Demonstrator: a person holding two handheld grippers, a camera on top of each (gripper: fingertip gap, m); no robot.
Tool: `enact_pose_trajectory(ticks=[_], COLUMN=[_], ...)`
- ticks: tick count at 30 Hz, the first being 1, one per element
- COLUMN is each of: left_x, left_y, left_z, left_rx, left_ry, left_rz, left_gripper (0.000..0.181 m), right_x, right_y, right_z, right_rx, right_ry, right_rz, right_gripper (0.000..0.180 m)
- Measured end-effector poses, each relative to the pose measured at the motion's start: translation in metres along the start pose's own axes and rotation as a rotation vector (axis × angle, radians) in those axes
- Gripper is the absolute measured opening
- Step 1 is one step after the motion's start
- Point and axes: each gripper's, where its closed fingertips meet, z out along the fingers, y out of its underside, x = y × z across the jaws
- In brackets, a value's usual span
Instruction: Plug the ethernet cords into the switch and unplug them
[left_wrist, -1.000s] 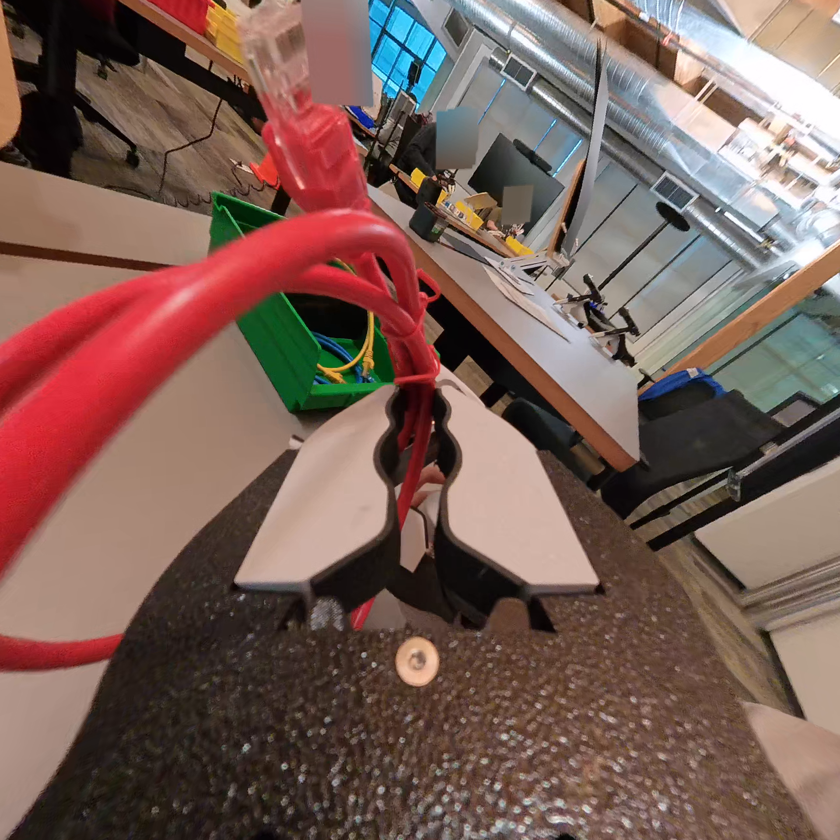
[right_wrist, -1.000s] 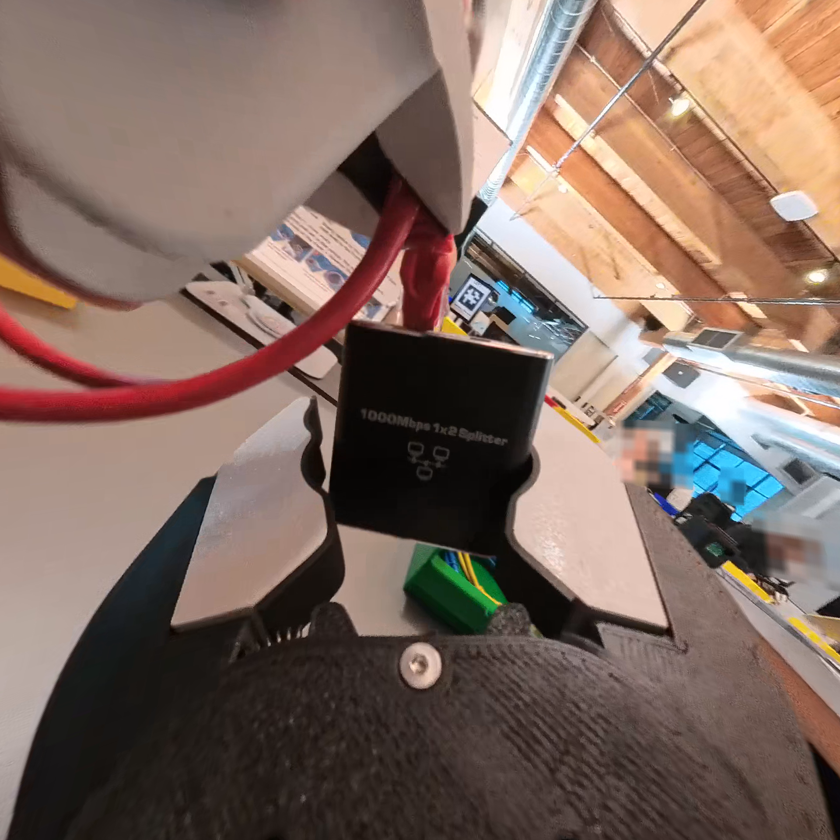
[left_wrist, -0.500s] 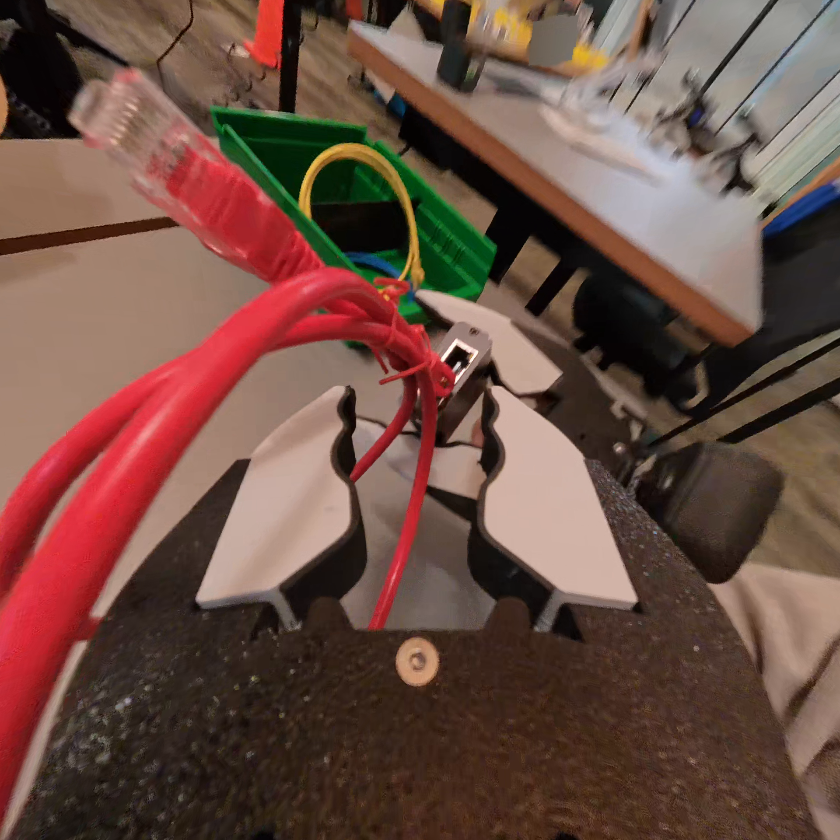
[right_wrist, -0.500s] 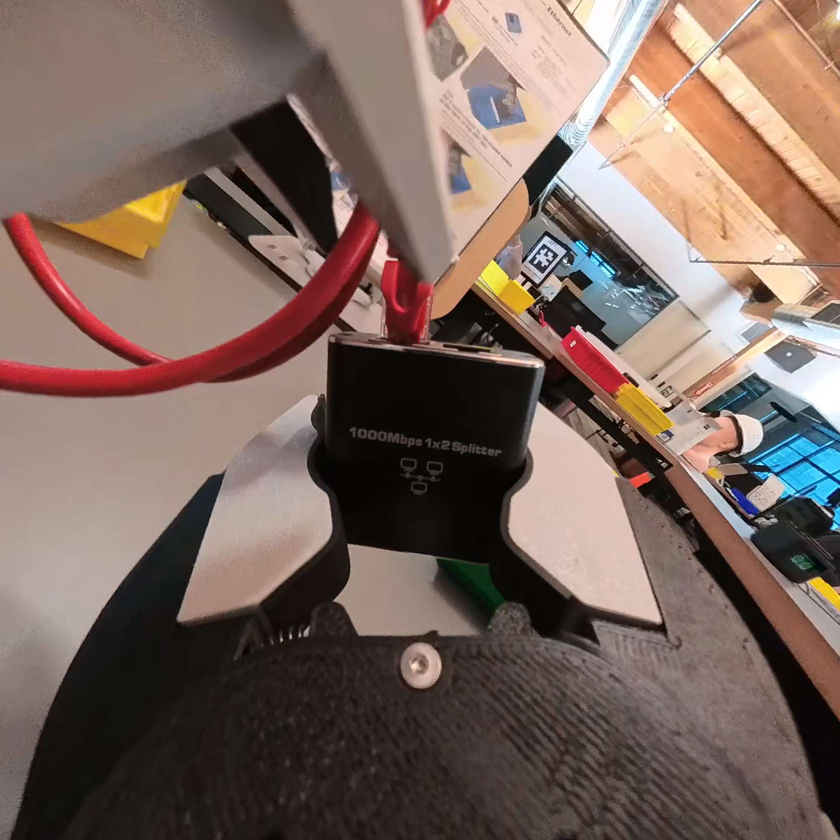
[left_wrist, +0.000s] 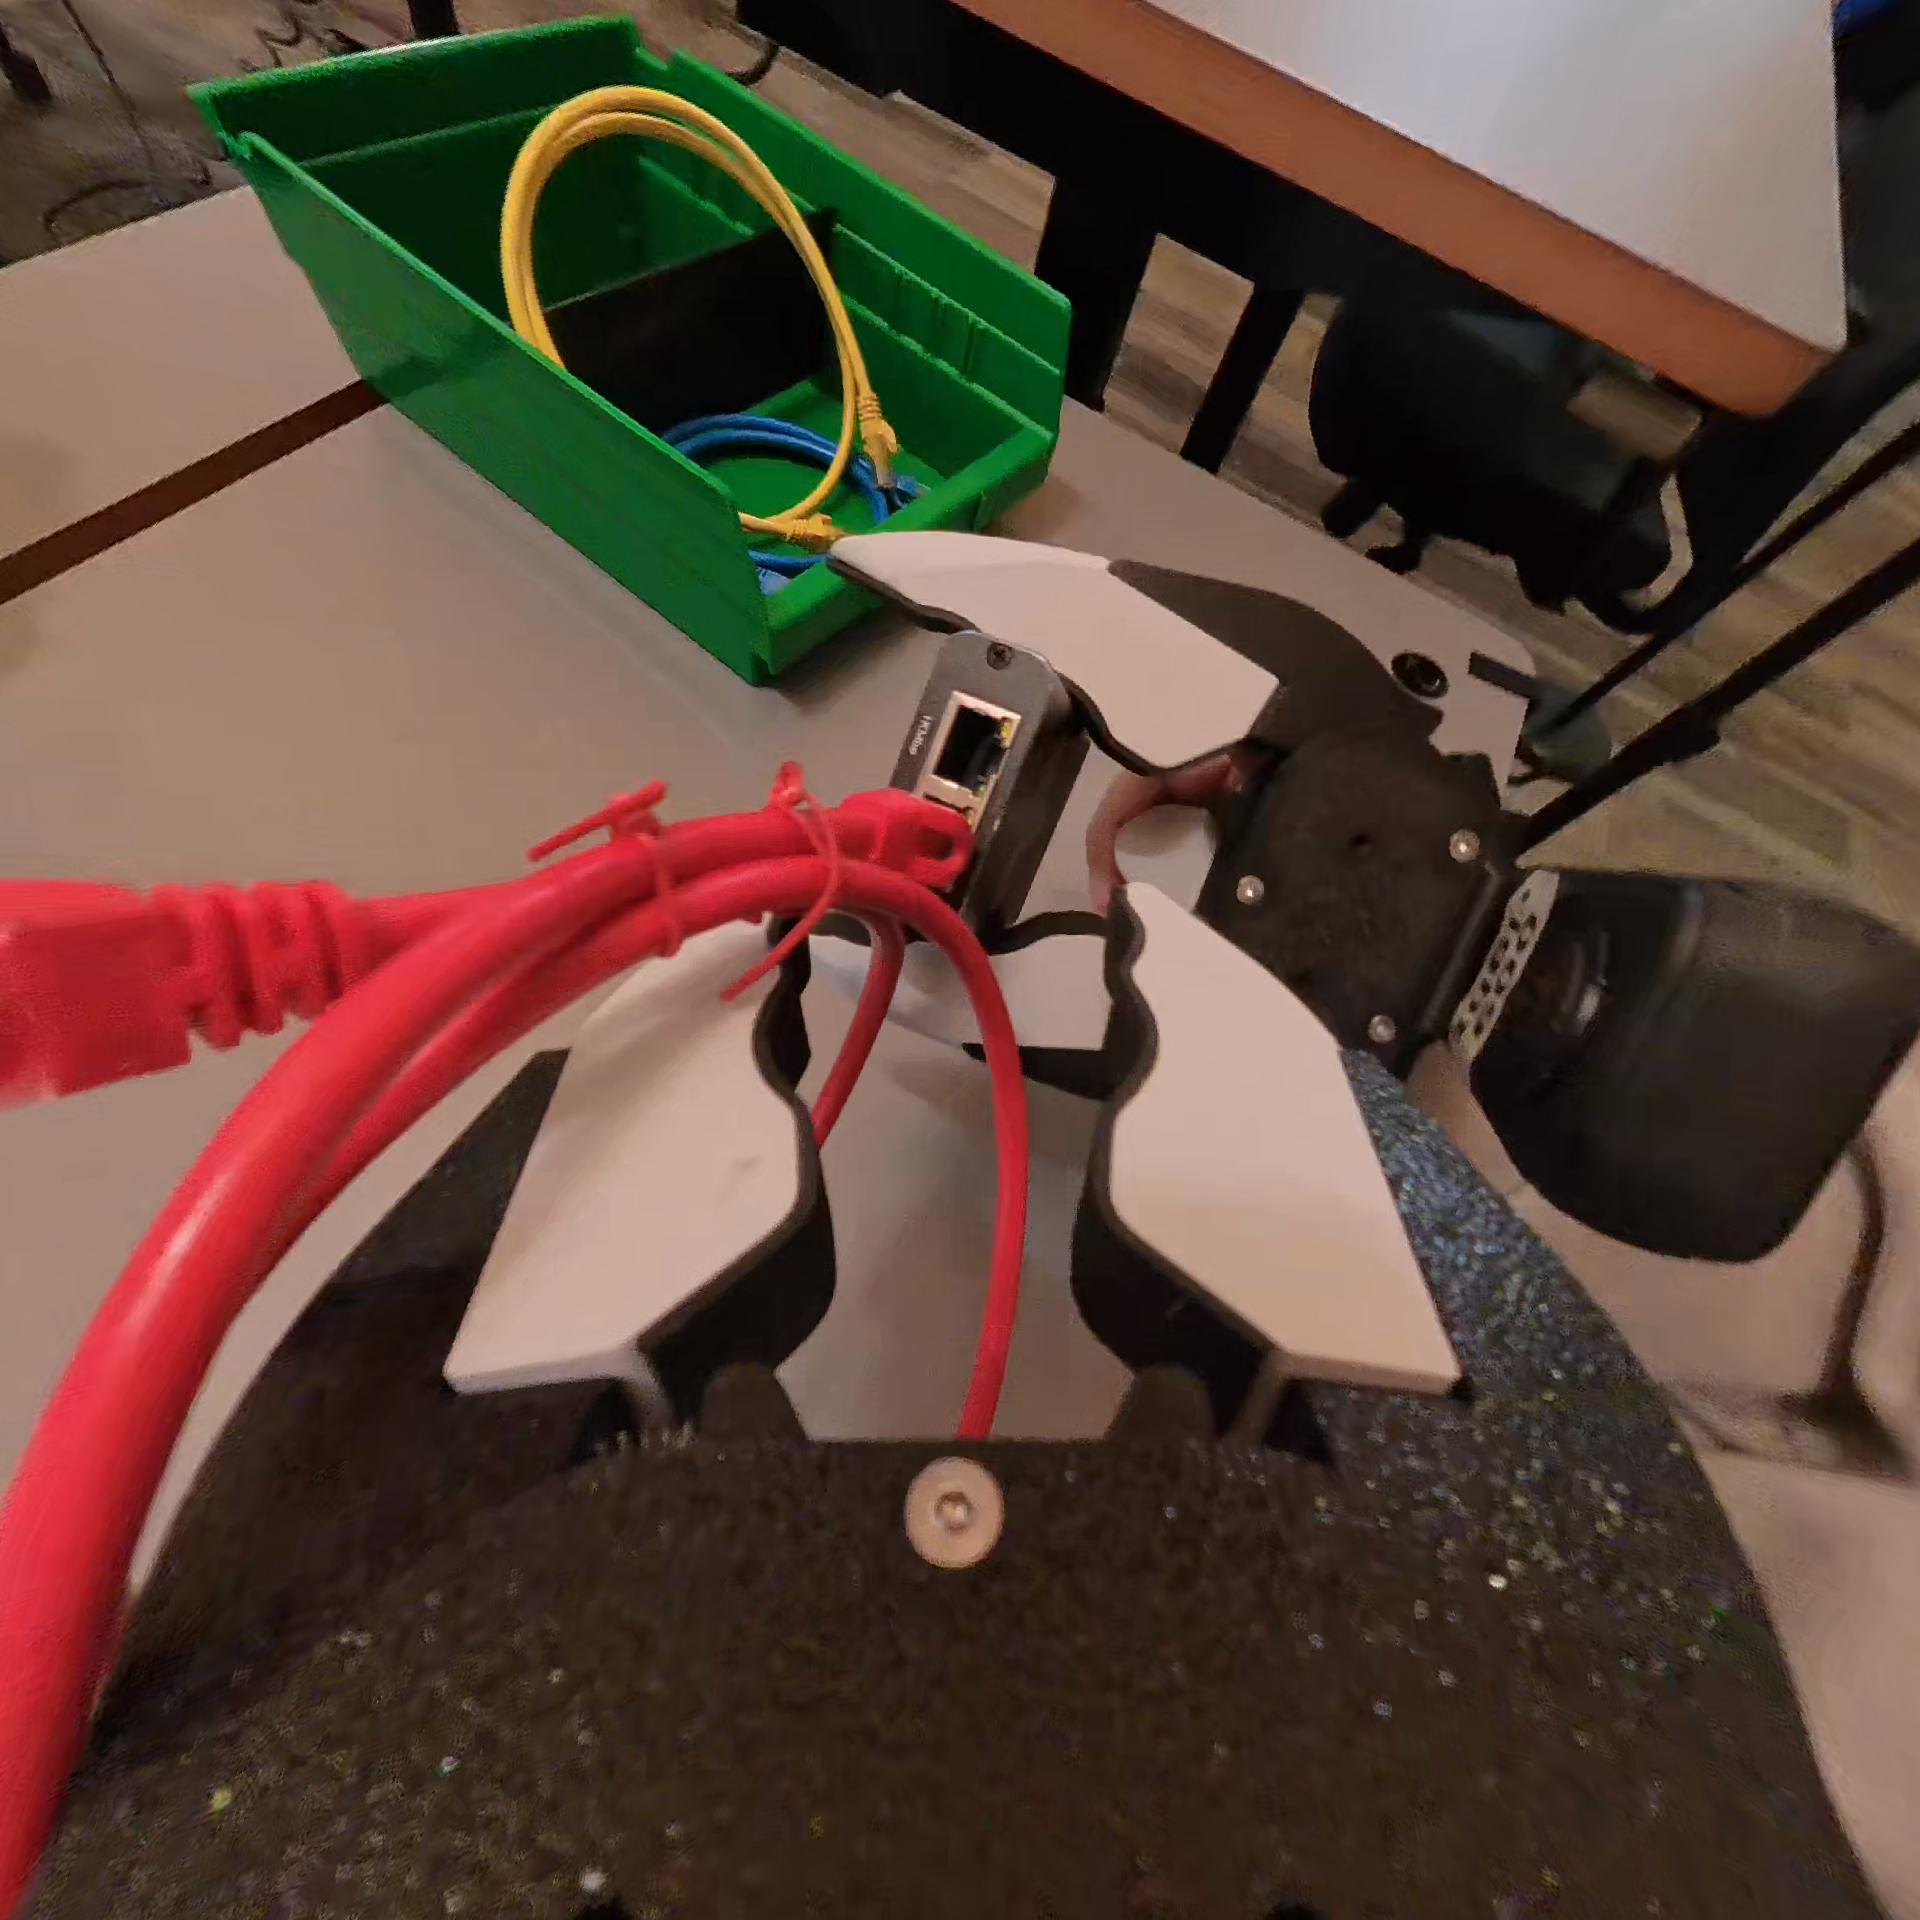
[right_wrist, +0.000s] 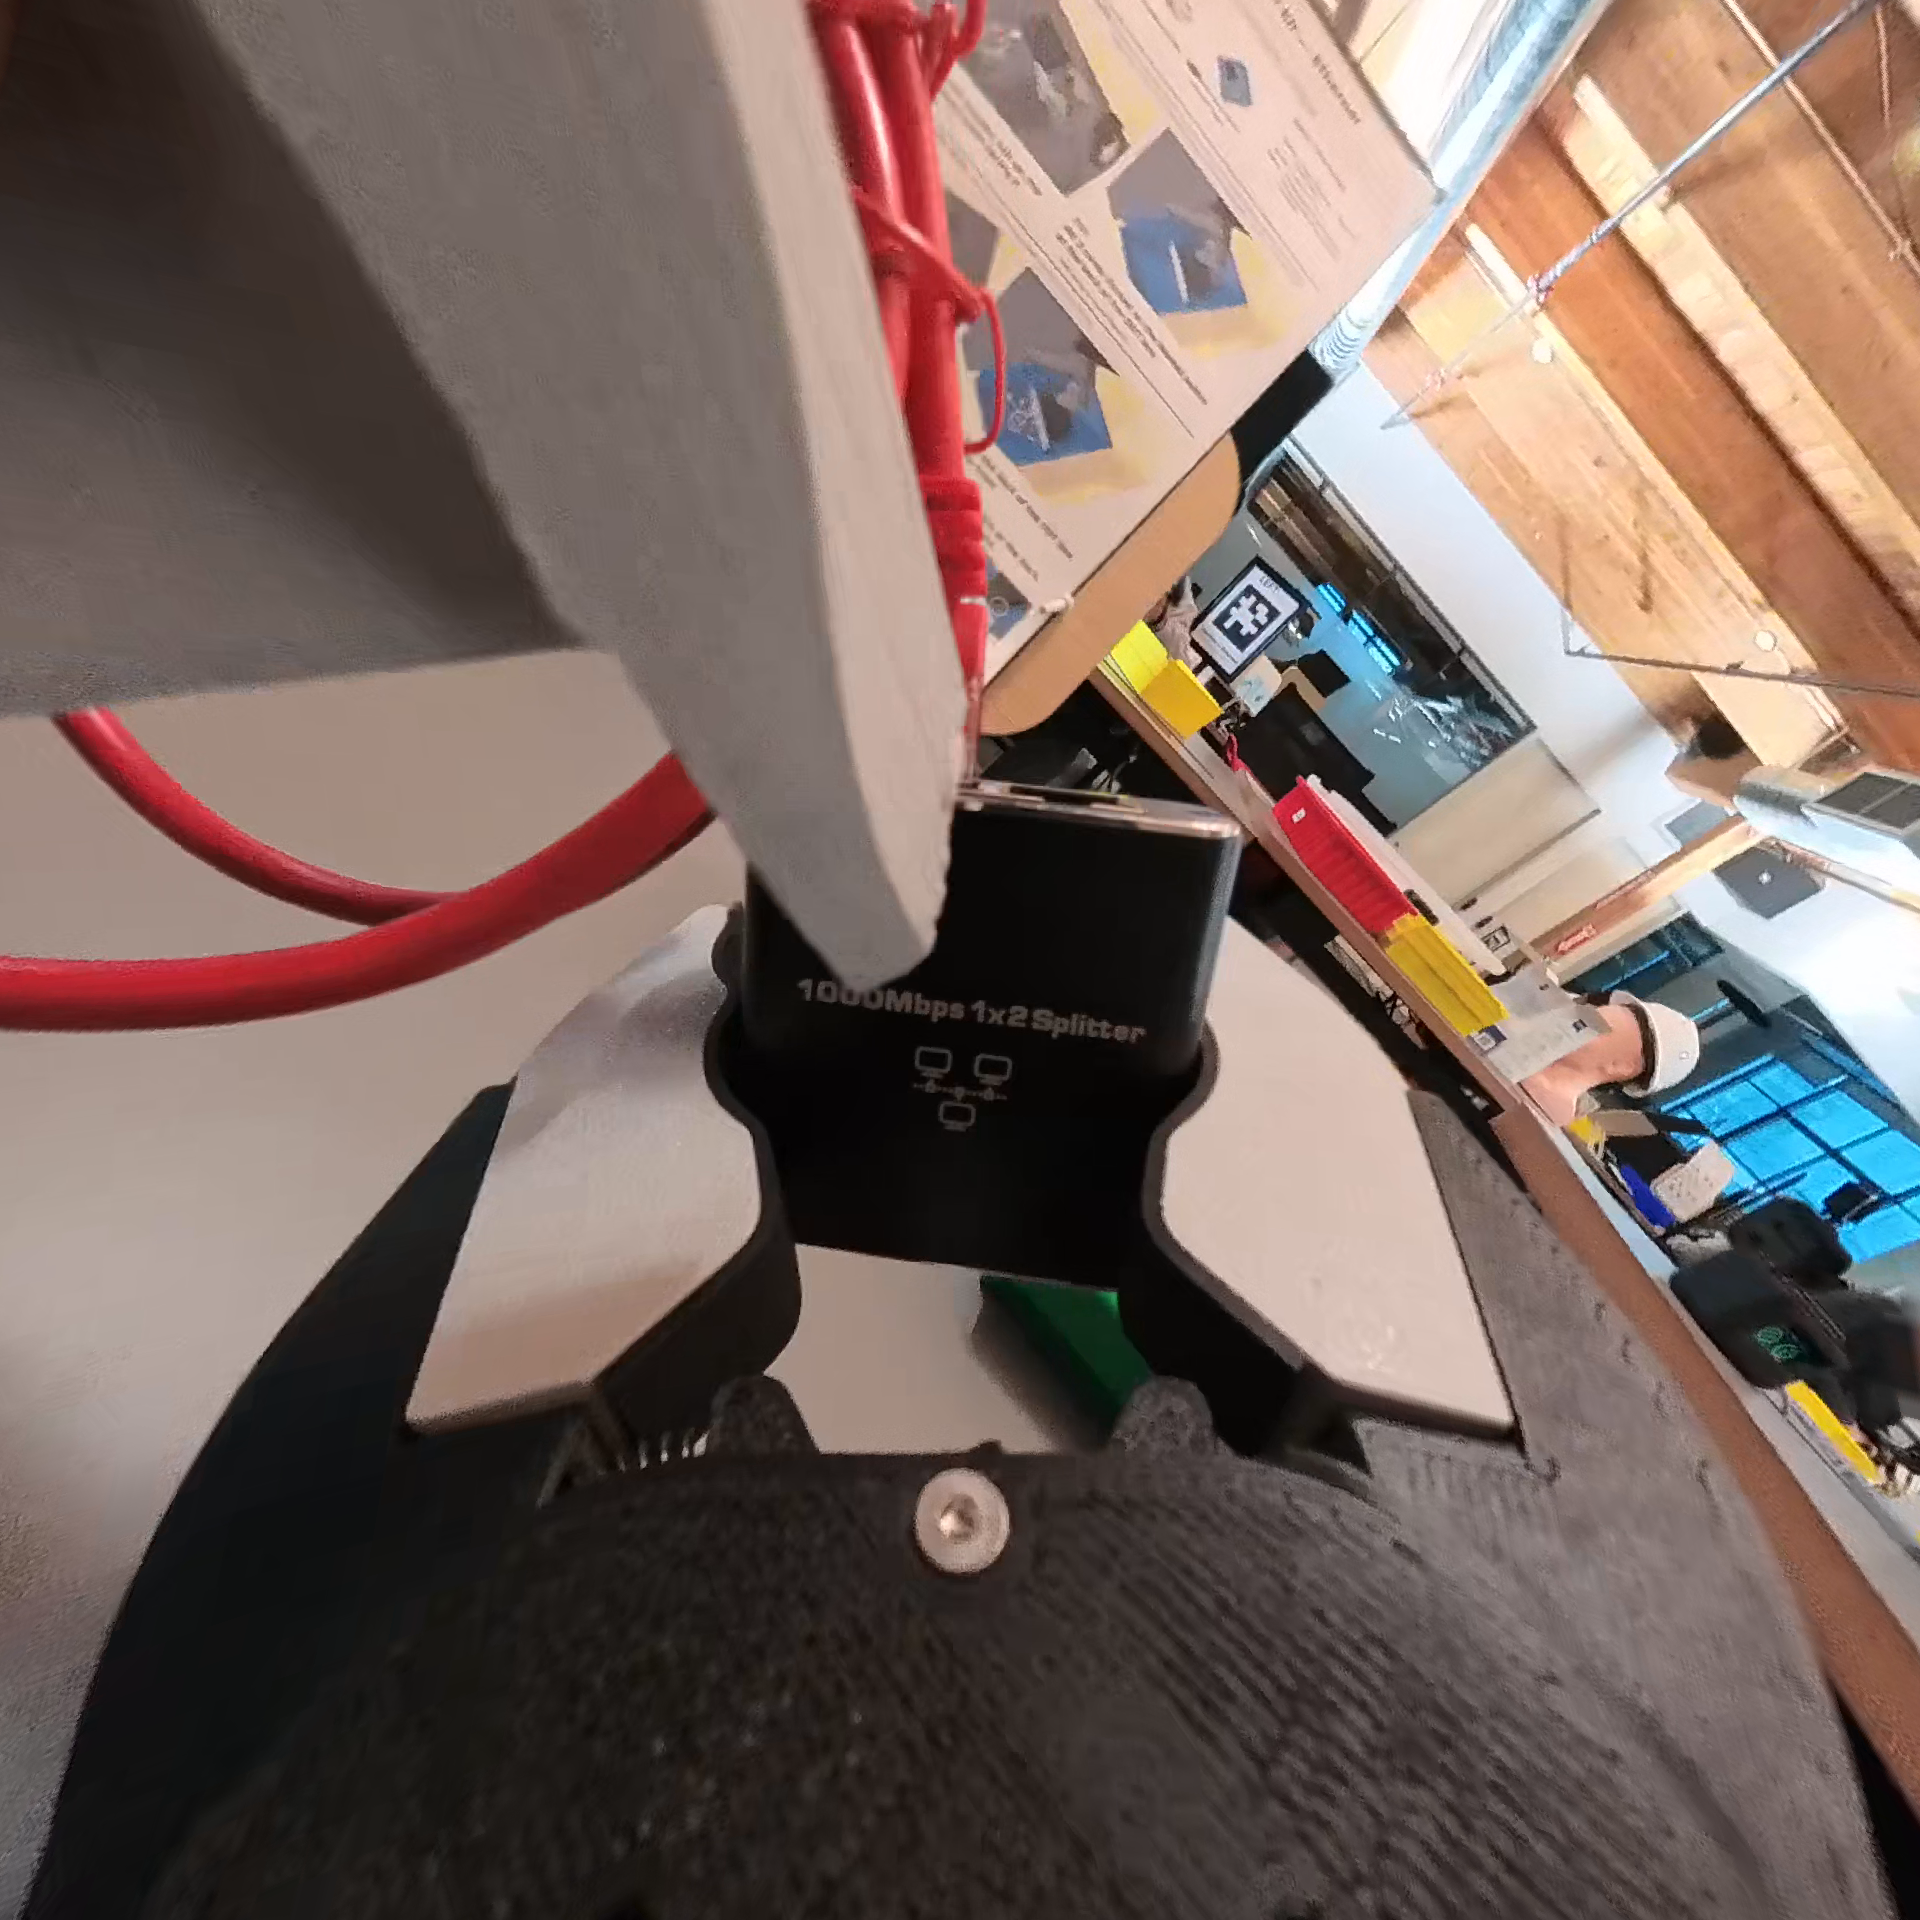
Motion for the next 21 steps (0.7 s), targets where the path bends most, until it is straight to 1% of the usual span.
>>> enact_pose_trajectory(ticks=[1,3,4,5,7,9,11,12,13,15,16,18,19,20,21], left_x=[-0.001,-0.005,-0.004,-0.004,-0.008,-0.003,0.018,0.028,0.034,0.038,0.037,0.023,0.014,0.005,-0.004], left_y=[0.001,0.003,0.004,0.004,0.003,0.012,0.028,0.032,0.034,0.027,0.020,-0.001,-0.009,-0.011,-0.007], left_z=[-0.001,-0.005,-0.007,-0.009,-0.011,-0.015,-0.023,-0.030,-0.037,-0.053,-0.062,-0.077,-0.081,-0.082,-0.081], left_rx=[-0.001,0.007,0.008,0.018,0.043,-0.017,-0.120,-0.148,-0.152,-0.124,-0.095,-0.006,0.023,0.014,-0.034], left_ry=[-0.002,-0.013,-0.003,0.005,0.003,0.040,0.149,0.190,0.193,0.142,0.095,-0.068,-0.141,-0.191,-0.218], left_rz=[0.023,0.044,0.044,0.039,-0.005,-0.100,-0.123,-0.095,-0.049,0.066,0.130,0.302,0.405,0.481,0.507], left_gripper=[0.056,0.051,0.052,0.053,0.052,0.047,0.048,0.048,0.043,0.042,0.043,0.048,0.044,0.041,0.042], right_x=[-0.001,-0.001,-0.001,0.000,0.000,-0.003,-0.005,-0.006,-0.006,-0.008,-0.009,-0.014,-0.016,-0.018,-0.020], right_y=[0.001,0.002,0.003,0.001,0.001,0.004,0.006,0.007,0.008,0.008,0.006,0.001,-0.003,-0.007,-0.011], right_z=[0.000,0.001,0.001,0.001,0.000,0.002,0.001,0.002,0.002,0.002,0.002,0.001,0.001,0.000,-0.001], right_rx=[-0.002,-0.004,-0.008,0.003,0.001,-0.018,-0.013,-0.010,-0.013,-0.014,-0.014,-0.006,-0.003,-0.002,-0.005], right_ry=[-0.004,-0.003,-0.008,-0.010,0.002,-0.014,-0.023,-0.029,-0.026,-0.029,-0.027,-0.030,-0.026,-0.020,-0.017], right_rz=[-0.007,-0.022,-0.026,-0.039,-0.083,-0.114,-0.166,-0.200,-0.214,-0.230,-0.250,-0.285,-0.307,-0.334,-0.359], right_gripper=[0.078,0.078,0.078,0.080,0.078,0.078,0.078,0.078,0.078,0.078,0.078,0.080,0.079,0.080,0.080])
